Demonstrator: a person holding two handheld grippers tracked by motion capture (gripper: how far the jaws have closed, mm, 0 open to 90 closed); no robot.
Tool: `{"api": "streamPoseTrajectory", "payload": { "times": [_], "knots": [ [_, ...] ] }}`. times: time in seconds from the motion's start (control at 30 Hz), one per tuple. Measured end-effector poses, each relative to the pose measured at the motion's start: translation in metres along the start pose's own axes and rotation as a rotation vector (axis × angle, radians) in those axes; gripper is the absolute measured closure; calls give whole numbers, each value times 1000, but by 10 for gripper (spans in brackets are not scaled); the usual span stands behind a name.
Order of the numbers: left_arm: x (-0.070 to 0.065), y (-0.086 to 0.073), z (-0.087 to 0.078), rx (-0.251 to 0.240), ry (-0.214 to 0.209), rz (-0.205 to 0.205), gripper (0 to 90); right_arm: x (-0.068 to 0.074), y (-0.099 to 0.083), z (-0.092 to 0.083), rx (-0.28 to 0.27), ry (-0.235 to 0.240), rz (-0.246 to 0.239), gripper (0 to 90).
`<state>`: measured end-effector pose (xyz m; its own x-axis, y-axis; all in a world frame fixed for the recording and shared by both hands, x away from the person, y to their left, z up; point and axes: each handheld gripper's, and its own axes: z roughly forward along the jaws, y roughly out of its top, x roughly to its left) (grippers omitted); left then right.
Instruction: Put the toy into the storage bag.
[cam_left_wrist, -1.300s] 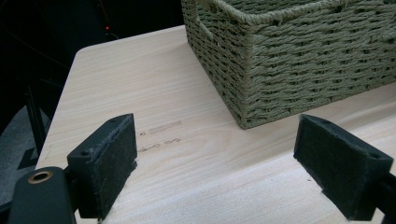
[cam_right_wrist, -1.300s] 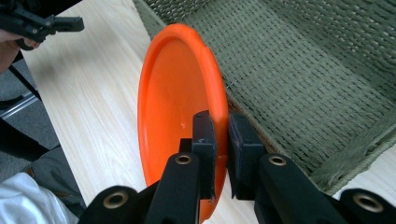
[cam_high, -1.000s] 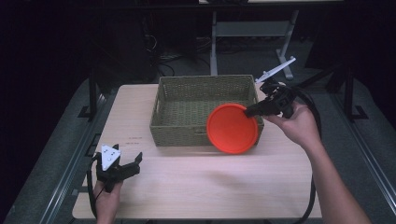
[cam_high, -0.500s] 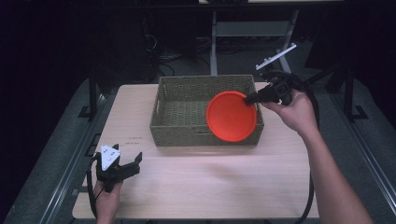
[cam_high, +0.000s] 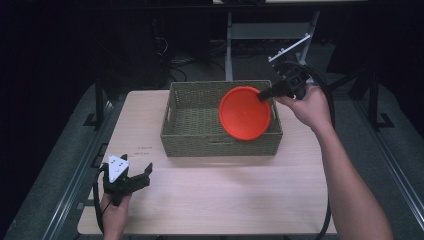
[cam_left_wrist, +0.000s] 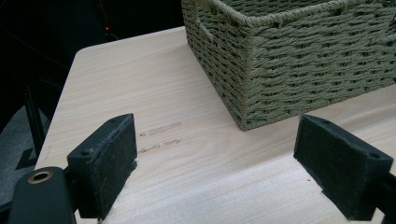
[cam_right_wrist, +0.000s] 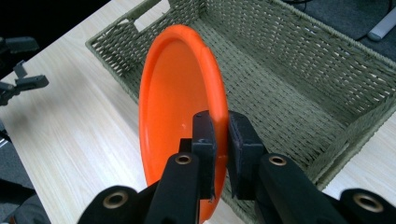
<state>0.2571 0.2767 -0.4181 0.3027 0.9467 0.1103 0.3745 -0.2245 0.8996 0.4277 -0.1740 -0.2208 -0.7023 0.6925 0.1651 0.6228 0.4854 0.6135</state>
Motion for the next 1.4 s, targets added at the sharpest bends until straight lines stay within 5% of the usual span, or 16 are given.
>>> {"api": "streamPoseTrajectory", "payload": {
  "times": [0.6, 1.4],
  "knots": [
    [1, 0, 0, -3, 2, -6, 128, -8, 23, 17, 25, -39, 29, 821],
    [0, 0, -1, -7, 2, -2, 128, -28, 29, 42, 37, -101, 105, 821]
  ]
}}
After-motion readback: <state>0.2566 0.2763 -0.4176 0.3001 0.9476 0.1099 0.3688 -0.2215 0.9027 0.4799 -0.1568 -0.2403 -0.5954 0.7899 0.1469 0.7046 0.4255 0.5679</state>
